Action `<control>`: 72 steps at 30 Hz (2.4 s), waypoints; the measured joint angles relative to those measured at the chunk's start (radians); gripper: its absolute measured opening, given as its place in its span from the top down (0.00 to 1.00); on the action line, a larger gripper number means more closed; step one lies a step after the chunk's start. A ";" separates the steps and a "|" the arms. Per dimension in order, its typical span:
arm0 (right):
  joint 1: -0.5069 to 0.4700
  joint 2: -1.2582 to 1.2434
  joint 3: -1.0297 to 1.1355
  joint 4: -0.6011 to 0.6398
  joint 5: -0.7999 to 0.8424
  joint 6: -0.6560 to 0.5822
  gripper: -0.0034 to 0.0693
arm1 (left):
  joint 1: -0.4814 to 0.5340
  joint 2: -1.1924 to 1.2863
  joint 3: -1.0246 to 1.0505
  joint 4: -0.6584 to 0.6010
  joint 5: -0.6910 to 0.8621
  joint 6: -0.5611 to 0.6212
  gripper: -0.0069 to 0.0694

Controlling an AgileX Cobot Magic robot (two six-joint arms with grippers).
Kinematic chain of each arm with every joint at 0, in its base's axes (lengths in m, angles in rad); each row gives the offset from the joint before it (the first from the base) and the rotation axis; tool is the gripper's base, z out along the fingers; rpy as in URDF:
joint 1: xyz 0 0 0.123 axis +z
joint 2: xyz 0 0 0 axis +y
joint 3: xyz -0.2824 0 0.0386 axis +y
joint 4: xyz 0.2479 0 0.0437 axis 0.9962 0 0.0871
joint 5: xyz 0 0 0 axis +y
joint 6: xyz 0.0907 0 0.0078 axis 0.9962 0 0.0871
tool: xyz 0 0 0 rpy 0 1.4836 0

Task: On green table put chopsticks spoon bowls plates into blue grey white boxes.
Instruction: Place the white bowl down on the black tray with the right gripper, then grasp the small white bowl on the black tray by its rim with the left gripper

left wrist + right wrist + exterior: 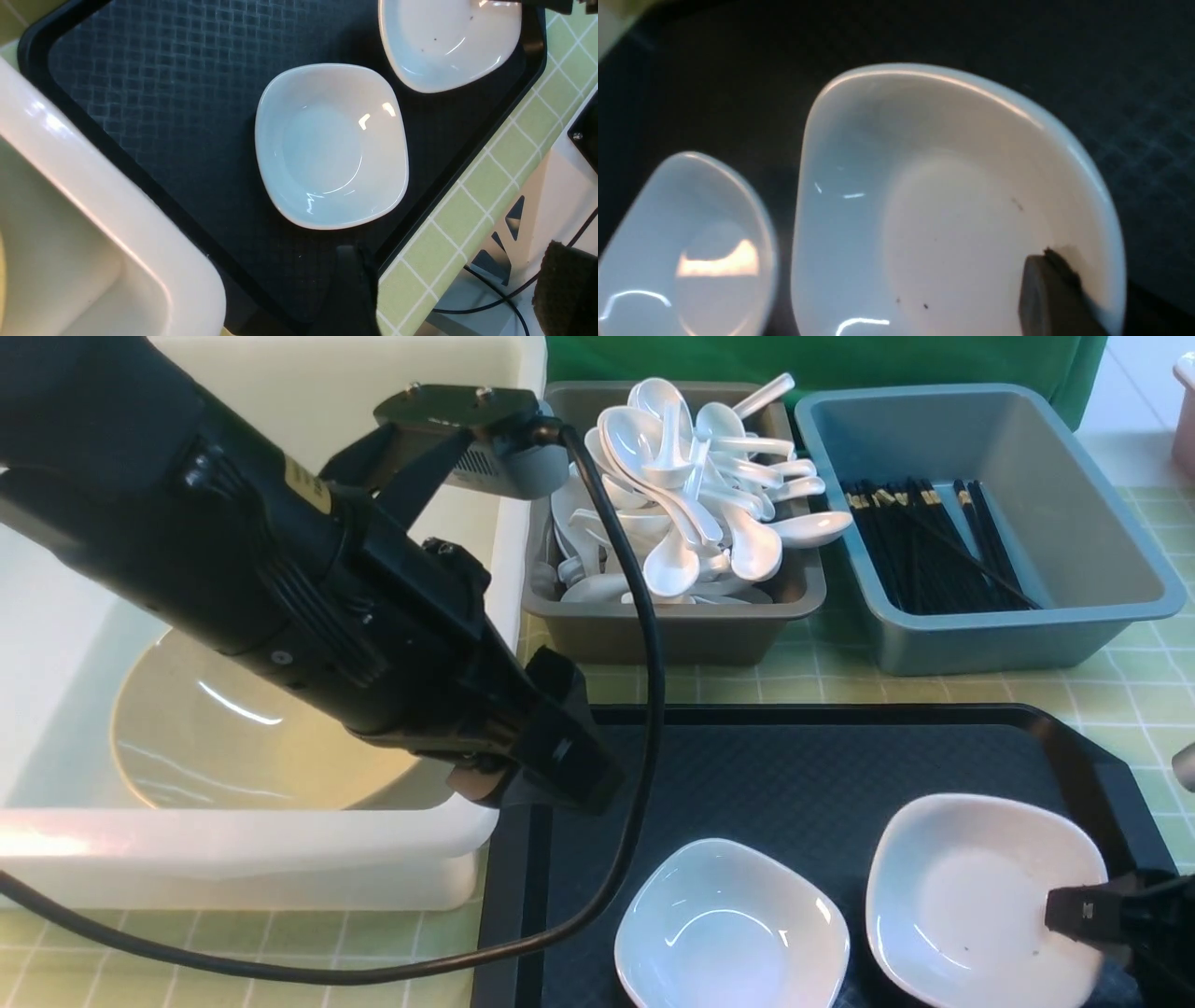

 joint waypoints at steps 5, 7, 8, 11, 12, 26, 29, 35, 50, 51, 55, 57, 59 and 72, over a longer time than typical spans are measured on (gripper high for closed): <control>0.000 0.048 0.003 0.003 -0.003 -0.011 0.86 | 0.000 0.000 0.000 0.000 -0.001 0.000 0.32; 0.000 0.049 0.003 0.004 -0.003 -0.026 0.82 | 0.000 0.000 0.000 0.000 -0.001 0.000 0.32; 0.000 0.049 0.003 0.004 -0.003 -0.028 0.82 | 0.000 0.000 0.000 0.000 -0.001 0.000 0.32; 0.000 0.049 0.003 0.004 -0.003 -0.041 0.70 | 0.000 0.000 0.000 -0.004 -0.001 0.000 0.32; 0.000 0.049 0.003 0.004 -0.003 -0.042 0.69 | 0.000 0.000 0.000 -0.004 -0.001 0.000 0.32; 0.000 0.049 -0.251 -0.615 0.296 0.407 0.22 | 0.000 0.000 0.000 -0.003 0.022 -0.001 0.32; 0.000 0.043 -0.365 -0.822 0.425 0.554 0.21 | 0.000 0.000 0.000 0.005 0.029 -0.001 0.32; 0.002 -0.084 -0.512 -0.900 0.517 0.611 0.21 | 0.000 0.002 0.000 0.007 0.006 -0.001 0.32; 0.179 -0.500 -0.556 -0.890 0.598 0.582 0.21 | -0.064 0.379 -0.176 -0.229 -0.017 0.189 0.32; 0.181 -0.508 -0.556 -0.888 0.604 0.582 0.21 | -0.082 0.404 -0.211 -0.220 -0.012 0.182 0.32; 0.184 -0.527 -0.556 -0.884 0.622 0.582 0.21 | -0.165 0.573 -0.384 -0.160 -0.002 0.127 0.32; 0.186 -0.531 -0.556 -0.884 0.628 0.582 0.22 | -0.193 0.646 -0.458 -0.143 -0.001 0.081 0.32; 0.193 -0.534 -0.556 -0.884 0.629 0.582 0.22 | -0.204 0.719 -0.529 -0.142 -0.001 0.035 0.32; 0.280 -0.536 -0.556 -0.888 0.656 0.581 0.23 | -0.205 1.086 -0.763 -0.204 0.041 -0.023 0.36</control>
